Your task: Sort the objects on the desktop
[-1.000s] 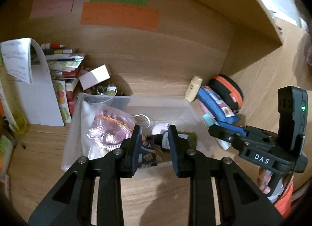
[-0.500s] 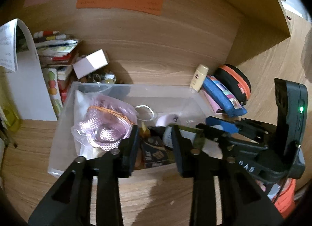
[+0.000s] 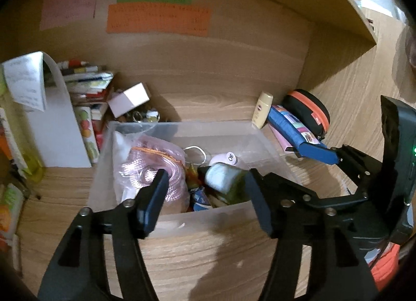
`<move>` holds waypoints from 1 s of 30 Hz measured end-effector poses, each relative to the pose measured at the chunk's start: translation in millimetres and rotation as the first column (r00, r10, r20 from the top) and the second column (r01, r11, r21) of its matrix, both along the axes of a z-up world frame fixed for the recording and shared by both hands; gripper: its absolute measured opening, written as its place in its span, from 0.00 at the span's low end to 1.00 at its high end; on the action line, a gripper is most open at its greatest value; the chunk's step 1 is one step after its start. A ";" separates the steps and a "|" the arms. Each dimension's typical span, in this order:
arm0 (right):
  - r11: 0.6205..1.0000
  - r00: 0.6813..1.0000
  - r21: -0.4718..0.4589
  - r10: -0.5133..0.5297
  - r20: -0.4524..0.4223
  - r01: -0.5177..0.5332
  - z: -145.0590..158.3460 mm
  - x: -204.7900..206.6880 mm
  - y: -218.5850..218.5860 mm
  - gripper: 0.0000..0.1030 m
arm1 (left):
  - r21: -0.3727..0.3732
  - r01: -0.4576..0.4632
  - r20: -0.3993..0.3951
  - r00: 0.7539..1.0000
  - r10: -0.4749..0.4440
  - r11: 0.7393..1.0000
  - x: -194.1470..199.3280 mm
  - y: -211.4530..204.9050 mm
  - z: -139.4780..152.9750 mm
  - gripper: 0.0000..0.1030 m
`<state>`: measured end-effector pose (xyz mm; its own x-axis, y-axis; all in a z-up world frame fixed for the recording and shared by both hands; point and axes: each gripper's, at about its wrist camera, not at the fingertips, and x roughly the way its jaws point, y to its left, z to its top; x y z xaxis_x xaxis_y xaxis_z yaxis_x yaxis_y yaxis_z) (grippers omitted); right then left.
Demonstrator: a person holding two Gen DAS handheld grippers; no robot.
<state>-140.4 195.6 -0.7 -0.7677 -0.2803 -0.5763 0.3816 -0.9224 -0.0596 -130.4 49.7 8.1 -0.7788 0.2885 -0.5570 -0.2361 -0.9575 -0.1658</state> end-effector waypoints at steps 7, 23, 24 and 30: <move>1.000 0.999 0.025 0.011 -0.033 -0.010 8.5 23.4 -3.2 0.81 | 0.001 -0.017 -0.010 1.000 0.017 1.000 23.2 -3.1 10.5 0.85; 0.999 0.996 0.019 0.053 -0.075 -0.051 23.6 78.7 1.0 1.00 | -0.062 -0.134 -0.057 0.990 0.130 0.989 76.8 -18.4 19.4 0.92; 0.999 0.996 0.019 0.052 -0.076 -0.051 23.5 80.4 2.0 1.00 | -0.057 -0.145 -0.058 0.988 0.141 0.988 79.3 -20.4 20.4 0.92; 1.000 0.996 0.012 0.024 -0.081 -0.023 25.1 94.2 14.7 1.00 | -0.037 -0.167 -0.059 0.985 0.164 0.985 93.0 -29.7 23.5 0.92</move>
